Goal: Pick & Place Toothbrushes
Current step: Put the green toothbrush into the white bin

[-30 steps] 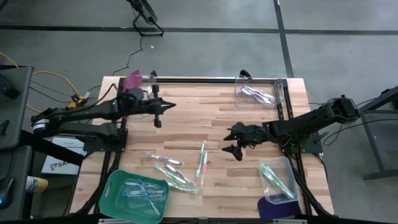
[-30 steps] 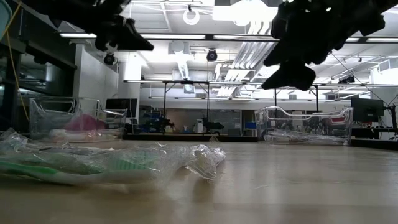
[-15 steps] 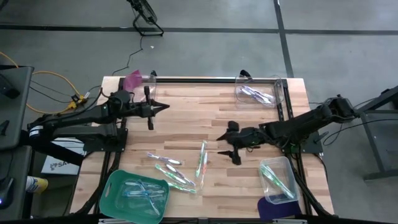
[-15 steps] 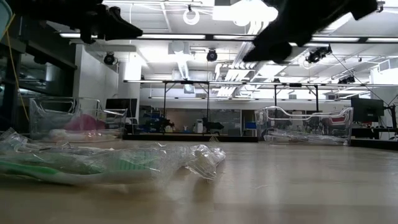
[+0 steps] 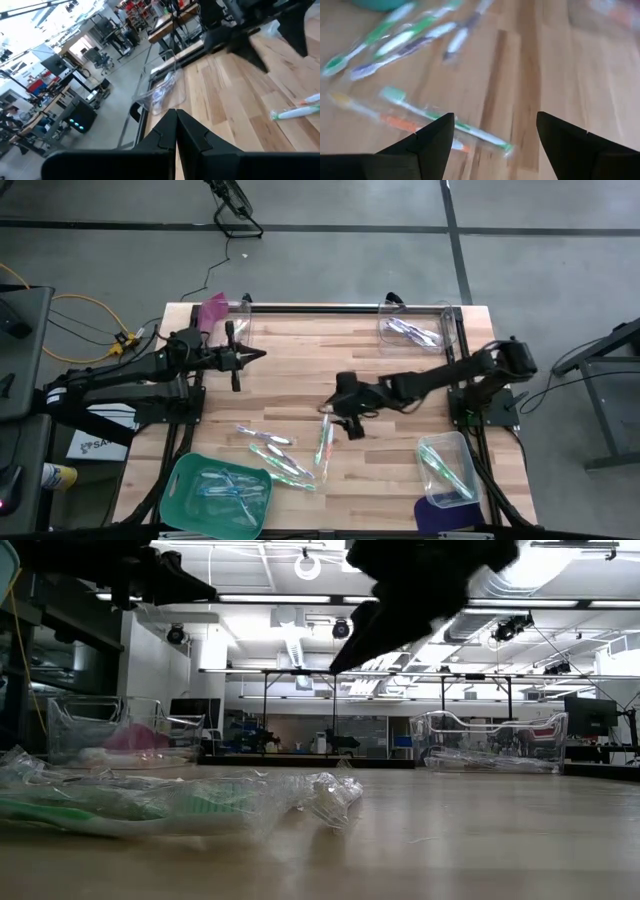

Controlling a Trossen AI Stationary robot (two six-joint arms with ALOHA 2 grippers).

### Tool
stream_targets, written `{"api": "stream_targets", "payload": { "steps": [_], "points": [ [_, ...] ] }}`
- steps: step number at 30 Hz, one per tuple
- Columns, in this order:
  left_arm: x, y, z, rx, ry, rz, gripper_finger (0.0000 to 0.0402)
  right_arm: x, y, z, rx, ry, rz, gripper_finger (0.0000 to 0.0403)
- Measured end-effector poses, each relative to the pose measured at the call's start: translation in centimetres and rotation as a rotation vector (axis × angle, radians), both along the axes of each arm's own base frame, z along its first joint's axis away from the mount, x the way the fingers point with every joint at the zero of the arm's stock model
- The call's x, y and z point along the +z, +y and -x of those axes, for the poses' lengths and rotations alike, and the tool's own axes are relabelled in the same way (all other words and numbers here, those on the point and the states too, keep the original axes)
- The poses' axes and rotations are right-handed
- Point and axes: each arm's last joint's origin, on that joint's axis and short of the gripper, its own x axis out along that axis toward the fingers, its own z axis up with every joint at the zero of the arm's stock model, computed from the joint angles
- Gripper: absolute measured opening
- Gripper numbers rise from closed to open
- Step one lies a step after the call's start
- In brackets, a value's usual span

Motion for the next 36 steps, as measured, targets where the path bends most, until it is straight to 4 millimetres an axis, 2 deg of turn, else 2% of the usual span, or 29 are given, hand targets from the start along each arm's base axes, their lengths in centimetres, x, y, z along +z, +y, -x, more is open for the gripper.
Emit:
{"api": "stream_targets", "payload": {
  "steps": [4,6,9,13,19,23,28,36],
  "points": [
    [-0.1,0.0,0.0,0.001,0.012,0.011,0.0003,1.4,-1.9,-2.0,-0.262,0.086,-0.161,0.0275],
    [-0.2,0.0,0.0,0.001,0.014,0.012,0.0003,1.5,-2.4,-2.6,-0.289,0.127,-0.206,0.0275],
    [-0.2,0.0,0.0,0.001,0.019,0.013,0.0003,0.9,-1.8,-2.7,-0.145,0.197,-0.185,0.0275],
    [-0.3,0.0,0.0,0.001,0.032,0.018,0.0003,0.0,-0.8,-1.8,0.056,0.310,-0.054,0.0275],
    [-0.3,0.0,0.0,0.001,0.034,0.019,0.0003,-0.4,-2.4,-1.1,0.132,0.396,0.058,0.0275],
    [-0.3,0.0,0.0,0.001,0.032,0.018,0.0003,-1.2,-2.8,-1.4,0.257,0.408,0.167,0.0275],
    [-0.4,0.0,0.0,0.002,0.037,0.026,0.0003,-3.2,-2.7,-2.6,0.377,0.403,0.292,0.0275],
    [-0.5,0.0,0.0,0.003,0.047,0.032,0.0003,-5.8,-1.5,-3.7,0.547,0.415,0.487,0.0260]
  ]
}}
